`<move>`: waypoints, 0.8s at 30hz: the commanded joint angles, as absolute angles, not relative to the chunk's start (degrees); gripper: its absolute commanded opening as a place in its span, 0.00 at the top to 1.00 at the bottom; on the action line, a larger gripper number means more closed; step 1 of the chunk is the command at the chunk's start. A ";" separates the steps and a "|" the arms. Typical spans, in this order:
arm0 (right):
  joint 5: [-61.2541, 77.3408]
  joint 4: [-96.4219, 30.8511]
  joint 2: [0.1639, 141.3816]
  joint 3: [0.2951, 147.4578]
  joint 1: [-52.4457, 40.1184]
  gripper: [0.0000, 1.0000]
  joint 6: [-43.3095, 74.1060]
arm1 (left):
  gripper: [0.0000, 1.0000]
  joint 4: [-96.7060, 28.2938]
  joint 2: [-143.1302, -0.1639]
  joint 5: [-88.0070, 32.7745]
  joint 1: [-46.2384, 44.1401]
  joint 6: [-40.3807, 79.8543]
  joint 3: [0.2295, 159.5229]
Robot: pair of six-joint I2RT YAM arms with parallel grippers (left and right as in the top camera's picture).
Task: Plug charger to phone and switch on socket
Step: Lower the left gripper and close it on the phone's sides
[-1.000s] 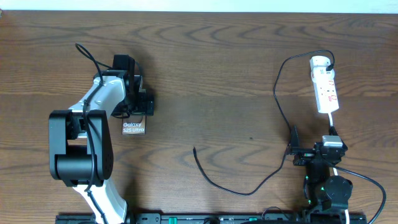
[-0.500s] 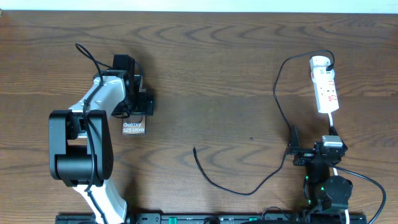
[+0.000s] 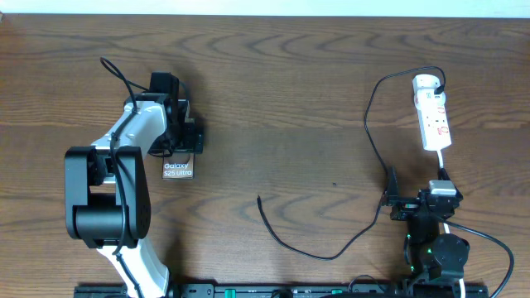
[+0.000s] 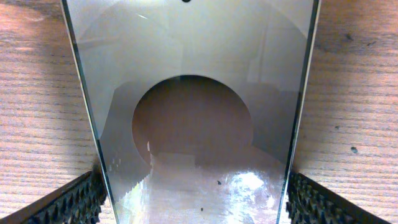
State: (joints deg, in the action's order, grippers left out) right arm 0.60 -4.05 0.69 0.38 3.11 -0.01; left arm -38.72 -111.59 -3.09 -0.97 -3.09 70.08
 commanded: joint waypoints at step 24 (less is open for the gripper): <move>0.56 -4.29 0.43 0.32 3.33 0.01 0.38 | 0.25 -39.97 -112.86 -2.50 -0.95 -3.36 68.45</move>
State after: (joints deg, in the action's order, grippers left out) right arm 0.60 -4.05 0.69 0.38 3.11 -0.01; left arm -39.27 -111.59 -3.07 -0.97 -3.05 70.08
